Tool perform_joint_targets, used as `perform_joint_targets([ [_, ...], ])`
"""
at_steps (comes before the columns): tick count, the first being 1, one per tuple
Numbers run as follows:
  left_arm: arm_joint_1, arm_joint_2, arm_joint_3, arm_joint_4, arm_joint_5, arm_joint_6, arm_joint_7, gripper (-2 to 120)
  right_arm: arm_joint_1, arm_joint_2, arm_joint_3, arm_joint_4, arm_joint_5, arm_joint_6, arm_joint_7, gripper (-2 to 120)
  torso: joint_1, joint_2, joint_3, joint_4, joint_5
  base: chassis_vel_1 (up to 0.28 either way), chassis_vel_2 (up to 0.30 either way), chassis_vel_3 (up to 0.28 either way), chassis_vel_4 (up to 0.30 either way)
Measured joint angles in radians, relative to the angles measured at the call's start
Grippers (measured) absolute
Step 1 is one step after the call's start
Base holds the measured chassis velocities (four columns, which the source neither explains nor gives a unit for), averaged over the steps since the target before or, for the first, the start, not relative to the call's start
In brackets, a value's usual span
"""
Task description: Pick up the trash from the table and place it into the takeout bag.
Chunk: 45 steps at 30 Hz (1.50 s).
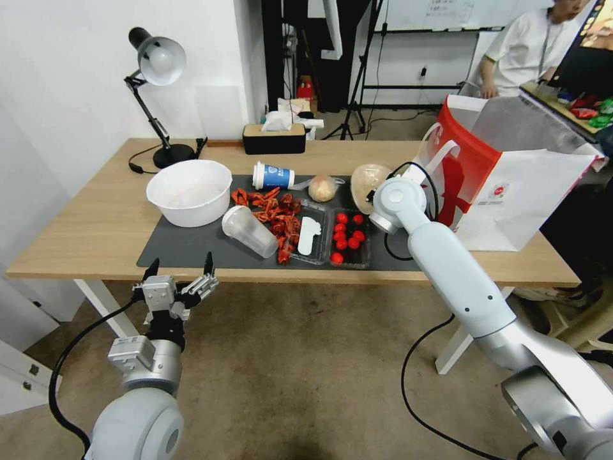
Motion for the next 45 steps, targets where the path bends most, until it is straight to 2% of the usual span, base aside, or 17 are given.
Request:
perform_joint_targets([
  [18, -0.003, -0.003, -0.004, 0.004, 0.002, -0.005, 0.0, 100, 0.066, 0.007, -0.01, -0.013, 0.036, -0.013, -0.023, 3, 0.0, 0.0, 0.0, 0.0, 0.0, 0.0, 0.0, 0.0, 0.0],
  [36, -0.004, 0.001, -0.015, 0.005, -0.004, -0.006, -0.001, 100, 0.112, 0.004, -0.032, 0.071, 0.128, -0.042, -0.058, 3, 0.0, 0.0, 0.0, 0.0, 0.0, 0.0, 0.0, 0.0, 0.0],
  [39, -0.002, -0.001, -0.019, 0.005, -0.005, -0.007, -0.001, 100, 0.116, -0.007, -0.04, 0.123, 0.082, -0.026, -0.108, 3, 0.0, 0.0, 0.0, 0.0001, 0.0, 0.0, 0.0, 0.0, 0.0],
  [40, -0.001, -0.002, -0.02, 0.005, -0.005, -0.008, -0.001, 100, 0.119, -0.022, -0.052, 0.155, -0.003, -0.014, -0.144, 3, 0.0, 0.0, 0.0, 0.0, -0.0002, 0.0, 0.0, 0.0, 0.0],
  [44, -0.002, -0.002, -0.021, 0.004, -0.005, -0.008, -0.001, 100, 0.12, -0.04, -0.061, 0.183, -0.101, -0.001, -0.173, 3, 0.0, 0.0, 0.0, 0.0001, 0.0001, 0.0, 0.0, 0.0, 0.0],
  [45, -0.003, -0.001, -0.023, 0.004, -0.006, -0.008, -0.001, 100, 0.124, -0.063, -0.064, 0.214, -0.225, 0.02, -0.183, 3, 0.0, 0.0, 0.0, -0.0001, 0.0001, 0.0, 0.0, 0.0, 0.0],
])
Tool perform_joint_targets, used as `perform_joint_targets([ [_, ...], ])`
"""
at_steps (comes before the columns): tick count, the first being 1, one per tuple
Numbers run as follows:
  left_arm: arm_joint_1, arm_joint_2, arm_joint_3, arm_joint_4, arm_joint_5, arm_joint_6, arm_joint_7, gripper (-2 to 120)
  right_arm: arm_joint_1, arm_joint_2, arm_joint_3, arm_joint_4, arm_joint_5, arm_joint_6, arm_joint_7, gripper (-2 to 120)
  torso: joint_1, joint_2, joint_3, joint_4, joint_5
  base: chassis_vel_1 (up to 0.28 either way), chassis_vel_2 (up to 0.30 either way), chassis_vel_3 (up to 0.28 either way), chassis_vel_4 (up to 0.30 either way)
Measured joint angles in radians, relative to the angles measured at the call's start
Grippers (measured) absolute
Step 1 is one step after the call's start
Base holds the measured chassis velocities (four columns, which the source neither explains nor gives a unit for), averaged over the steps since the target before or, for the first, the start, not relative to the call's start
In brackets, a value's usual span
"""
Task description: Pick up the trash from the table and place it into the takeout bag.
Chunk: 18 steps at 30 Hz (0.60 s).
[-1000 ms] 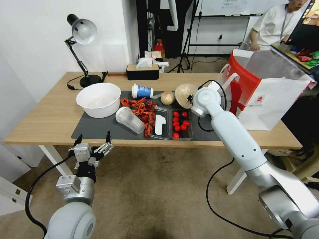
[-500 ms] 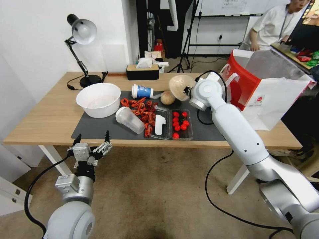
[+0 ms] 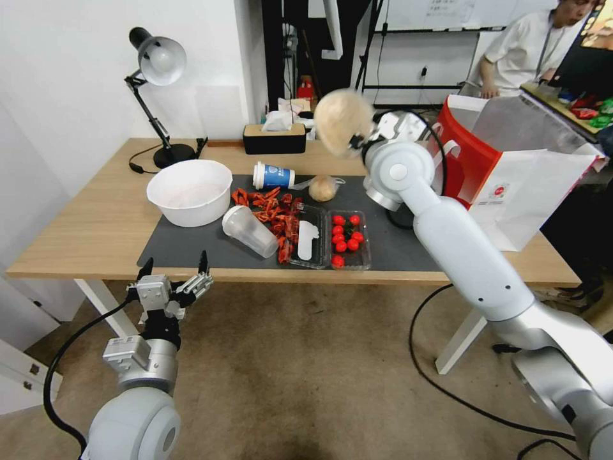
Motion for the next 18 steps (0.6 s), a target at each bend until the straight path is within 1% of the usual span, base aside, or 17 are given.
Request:
perform_joint_targets([
  [1, 0.0, 0.0, -0.001, 0.0, 0.0, 0.0, 0.0, 100, 0.001, -0.009, 0.0, 0.008, -0.049, 0.004, -0.002, 3, 0.0, 0.0, 0.0, 0.0002, 0.0, 0.0, 0.0, 0.0, 0.0],
  [2, 0.0, 0.0, -0.001, 0.0, -0.001, 0.0, 0.0, 100, 0.003, -0.033, 0.001, 0.018, -0.156, 0.007, -0.017, 3, 0.0, 0.0, 0.0, 0.0003, 0.0, 0.0, 0.0, 0.0, 0.0],
  [3, 0.0, 0.0, -0.002, 0.0, -0.001, 0.0, 0.0, 100, 0.011, -0.068, 0.016, 0.03, -0.253, 0.006, -0.031, 3, 0.0, 0.0, 0.0, -0.0002, 0.0002, 0.0, 0.0, 0.0, 0.0],
  [4, 0.0, 0.0, -0.002, 0.0, -0.001, 0.0, 0.0, 100, 0.011, -0.068, 0.016, 0.03, -0.253, 0.006, -0.031, 3, 0.0, 0.0, 0.0, -0.0002, 0.0002, 0.0, 0.0, 0.0, 0.0],
  [5, 0.0, 0.0, -0.002, 0.0, -0.001, -0.001, 0.0, 100, 0.024, -0.1, 0.038, 0.037, -0.28, -0.013, -0.022, 3, 0.0, 0.0, 0.0, 0.0, 0.0001, 0.0, 0.0, 0.0, 0.0],
  [6, 0.0, -0.002, 0.0, 0.0, -0.001, -0.001, 0.0, 100, 0.04, -0.153, 0.067, 0.037, -0.295, -0.044, -0.006, 3, 0.0, 0.0, 0.0, -0.0001, 0.0002, 0.0, 0.0, 0.0, 0.0],
  [9, 0.0, -0.003, 0.001, 0.0, -0.001, -0.001, 0.0, 100, 0.045, -0.176, 0.077, 0.035, -0.296, -0.055, 0.001, 3, 0.0, 0.0, 0.0, 0.0, 0.0, 0.0, 0.0, 0.0, 0.0],
  [11, -0.001, -0.006, 0.006, 0.0, 0.001, -0.001, -0.001, 100, 0.051, -0.257, 0.102, 0.034, -0.291, -0.096, 0.027, 3, 0.0, 0.0, 0.0, -0.0001, 0.0003, 0.0, 0.0, 0.0, 0.0],
  [12, -0.001, -0.006, 0.008, 0.0, 0.002, -0.001, -0.001, 100, 0.046, -0.285, 0.11, 0.039, -0.286, -0.109, 0.034, 3, 0.0, 0.0, 0.0, -0.0002, 0.0001, 0.0, 0.0, 0.0, 0.0],
  [13, -0.001, -0.006, 0.008, 0.0, 0.002, -0.001, -0.001, 100, 0.046, -0.285, 0.11, 0.039, -0.286, -0.109, 0.034, 3, 0.0, 0.0, 0.0, -0.0002, 0.0001, 0.0, 0.0, 0.0, 0.0],
  [15, -0.003, -0.007, 0.012, 0.0, 0.004, -0.001, -0.001, 100, 0.033, -0.323, 0.123, 0.046, -0.276, -0.127, 0.042, 3, 0.0, 0.0, 0.0, -0.0004, 0.0003, 0.0, 0.0, 0.0, 0.0],
  [16, -0.003, -0.007, 0.012, 0.0, 0.004, -0.001, -0.001, 100, 0.033, -0.323, 0.123, 0.046, -0.276, -0.127, 0.042, 3, 0.0, 0.0, 0.0, -0.0004, 0.0003, 0.0, 0.0, 0.0, 0.0],
  [18, -0.003, -0.008, 0.016, 0.0, 0.006, -0.001, -0.001, 100, 0.022, -0.347, 0.132, 0.048, -0.257, -0.131, 0.044, 3, 0.0, 0.0, 0.0, 0.0, 0.0001, 0.0, 0.0, 0.0, 0.0],
])
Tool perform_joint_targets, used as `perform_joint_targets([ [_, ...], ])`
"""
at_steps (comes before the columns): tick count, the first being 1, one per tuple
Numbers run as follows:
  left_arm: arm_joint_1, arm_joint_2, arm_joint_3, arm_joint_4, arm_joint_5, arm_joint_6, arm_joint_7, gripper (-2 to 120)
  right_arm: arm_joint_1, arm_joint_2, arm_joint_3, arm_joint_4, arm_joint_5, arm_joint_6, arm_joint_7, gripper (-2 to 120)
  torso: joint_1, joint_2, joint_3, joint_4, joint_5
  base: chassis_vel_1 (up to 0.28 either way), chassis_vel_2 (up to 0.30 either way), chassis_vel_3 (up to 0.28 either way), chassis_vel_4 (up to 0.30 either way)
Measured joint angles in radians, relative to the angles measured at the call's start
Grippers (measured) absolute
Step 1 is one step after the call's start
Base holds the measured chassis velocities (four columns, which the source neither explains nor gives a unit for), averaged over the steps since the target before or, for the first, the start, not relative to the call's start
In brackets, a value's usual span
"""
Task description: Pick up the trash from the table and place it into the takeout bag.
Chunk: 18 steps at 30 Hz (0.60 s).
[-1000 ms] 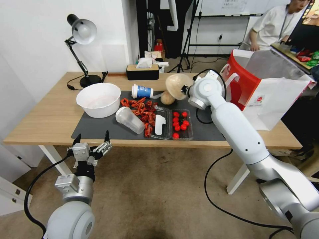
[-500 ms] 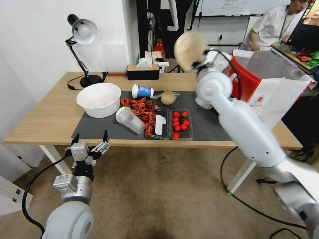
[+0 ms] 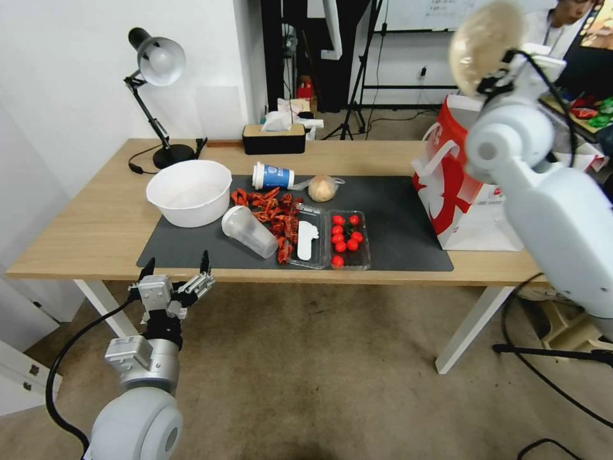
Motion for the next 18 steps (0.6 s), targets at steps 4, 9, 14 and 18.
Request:
perform_joint_targets([
  [4, -0.001, -0.001, 0.003, 0.0, 0.001, 0.001, 0.0, 100, -0.007, -0.017, 0.004, 0.003, 0.028, -0.004, 0.001, 3, 0.0, 0.0, 0.0, 0.0001, 0.0, 0.0, 0.0, 0.0, 0.0],
  [9, 0.001, -0.008, 0.008, -0.001, 0.01, 0.002, 0.0, 100, -0.04, -0.024, 0.016, 0.006, 0.044, -0.013, 0.004, 3, 0.0, 0.0, 0.0, 0.0001, -0.0002, 0.0, 0.0, 0.0, 0.0],
  [14, 0.003, -0.008, 0.008, -0.004, 0.013, 0.002, 0.0, 100, -0.062, -0.025, 0.022, 0.013, 0.044, -0.017, 0.005, 3, 0.0, 0.0, 0.0, 0.0001, -0.0002, 0.0, 0.0, 0.0, 0.0],
  [18, 0.003, -0.005, 0.006, -0.009, 0.014, 0.003, 0.0, 100, -0.069, -0.028, 0.025, 0.017, 0.042, -0.018, 0.005, 14, 0.0, 0.0, 0.0, 0.0001, -0.0002, 0.0, 0.0, 0.0, 0.0],
])
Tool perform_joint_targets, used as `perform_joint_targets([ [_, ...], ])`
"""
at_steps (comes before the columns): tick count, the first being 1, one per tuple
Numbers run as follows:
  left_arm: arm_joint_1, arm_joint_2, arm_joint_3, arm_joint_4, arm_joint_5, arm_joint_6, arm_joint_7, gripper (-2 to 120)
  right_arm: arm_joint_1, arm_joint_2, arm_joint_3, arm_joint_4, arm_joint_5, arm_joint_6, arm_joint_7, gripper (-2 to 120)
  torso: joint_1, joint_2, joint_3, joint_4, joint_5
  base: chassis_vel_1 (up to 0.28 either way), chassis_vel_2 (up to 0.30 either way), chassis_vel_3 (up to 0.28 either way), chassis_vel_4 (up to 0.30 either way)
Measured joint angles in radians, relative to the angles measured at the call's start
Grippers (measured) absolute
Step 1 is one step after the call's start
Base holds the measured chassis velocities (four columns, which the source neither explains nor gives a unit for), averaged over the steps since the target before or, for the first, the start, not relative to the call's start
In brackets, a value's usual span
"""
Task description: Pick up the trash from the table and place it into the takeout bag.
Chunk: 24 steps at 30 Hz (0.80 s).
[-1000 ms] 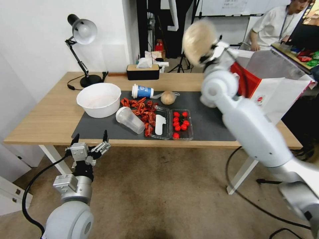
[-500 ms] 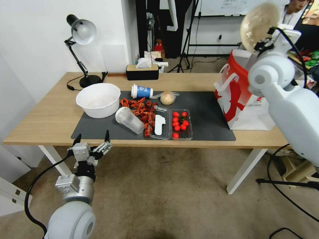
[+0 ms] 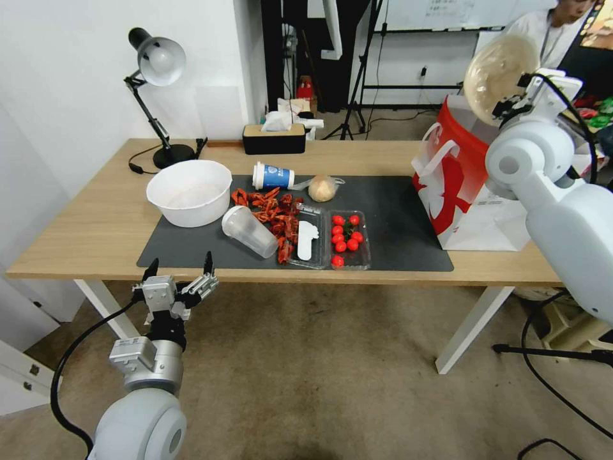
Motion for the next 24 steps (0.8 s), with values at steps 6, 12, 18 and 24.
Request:
perform_joint_targets([
  [6, -0.001, 0.004, -0.001, -0.004, 0.0, 0.002, 0.0, 100, 0.001, -0.003, 0.001, 0.003, -0.002, 0.0, 0.001, 36, 0.0, 0.0, 0.0, 0.0, -0.0002, 0.0, 0.0, 0.0, 0.0],
  [12, -0.003, 0.007, -0.004, -0.009, -0.004, 0.002, 0.0, 100, -0.002, -0.005, -0.005, 0.008, -0.004, -0.004, 0.003, 59, 0.0, 0.0, 0.0, -0.0001, -0.0001, 0.0, 0.0, 0.0, 0.0],
  [18, -0.004, 0.011, -0.006, -0.011, -0.007, 0.003, 0.0, 100, -0.006, -0.002, -0.009, 0.015, -0.004, -0.006, 0.0, 83, 0.0, 0.0, 0.0, -0.0001, -0.0001, 0.0, 0.0, 0.0, 0.0],
  [24, -0.006, 0.014, -0.007, -0.011, -0.009, 0.003, 0.0, 100, -0.023, 0.0, -0.006, 0.021, -0.024, 0.009, -0.031, 99, 0.0, 0.0, 0.0, 0.0, 0.0, 0.0, 0.0, 0.0, 0.0],
])
